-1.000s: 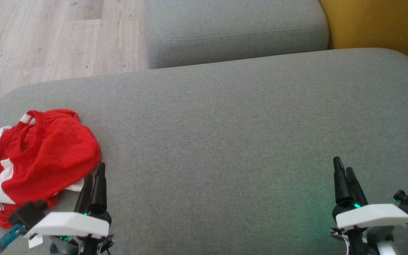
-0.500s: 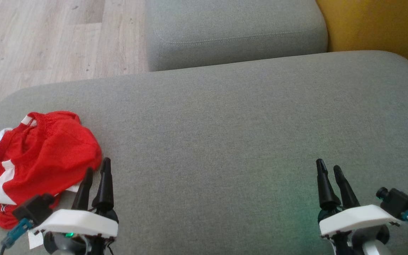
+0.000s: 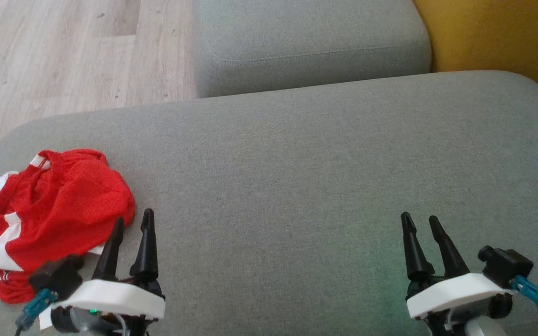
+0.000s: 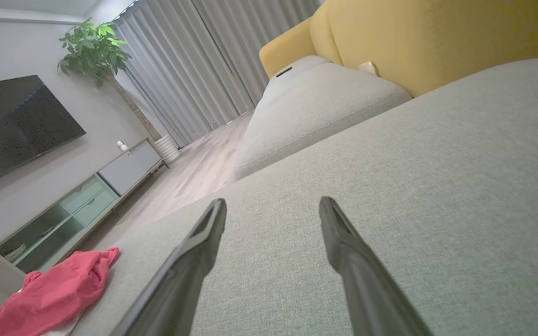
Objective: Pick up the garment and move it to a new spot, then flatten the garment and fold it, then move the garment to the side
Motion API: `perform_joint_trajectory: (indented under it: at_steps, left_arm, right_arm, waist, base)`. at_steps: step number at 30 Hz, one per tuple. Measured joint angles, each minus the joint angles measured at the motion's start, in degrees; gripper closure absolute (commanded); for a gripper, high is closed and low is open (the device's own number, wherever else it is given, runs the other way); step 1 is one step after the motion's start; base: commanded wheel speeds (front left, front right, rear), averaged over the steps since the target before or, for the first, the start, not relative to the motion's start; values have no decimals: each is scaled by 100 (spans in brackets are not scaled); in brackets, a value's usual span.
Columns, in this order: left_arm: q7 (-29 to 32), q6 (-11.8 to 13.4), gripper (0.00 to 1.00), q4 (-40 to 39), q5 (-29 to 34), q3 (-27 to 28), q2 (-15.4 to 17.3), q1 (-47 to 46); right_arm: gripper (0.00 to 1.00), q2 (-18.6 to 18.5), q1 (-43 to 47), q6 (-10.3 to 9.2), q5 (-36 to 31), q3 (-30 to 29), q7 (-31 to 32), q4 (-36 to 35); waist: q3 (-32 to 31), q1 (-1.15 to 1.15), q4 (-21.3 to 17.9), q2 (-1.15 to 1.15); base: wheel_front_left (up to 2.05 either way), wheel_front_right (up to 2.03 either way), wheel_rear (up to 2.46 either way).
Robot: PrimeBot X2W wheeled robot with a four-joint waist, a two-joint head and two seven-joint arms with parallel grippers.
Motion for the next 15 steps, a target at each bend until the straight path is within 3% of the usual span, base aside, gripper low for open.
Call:
perform_joint_trajectory:
  at_steps: [15]
  left_arm:
    - [-247, 48, 0, -77, 872, -32, 9, 283]
  right_arm:
    - [0, -3, 13, 1, -933, 181, -240, -54]
  waist:
    - [-129, 0, -107, 0]
  base:
    - [0, 0, 0]
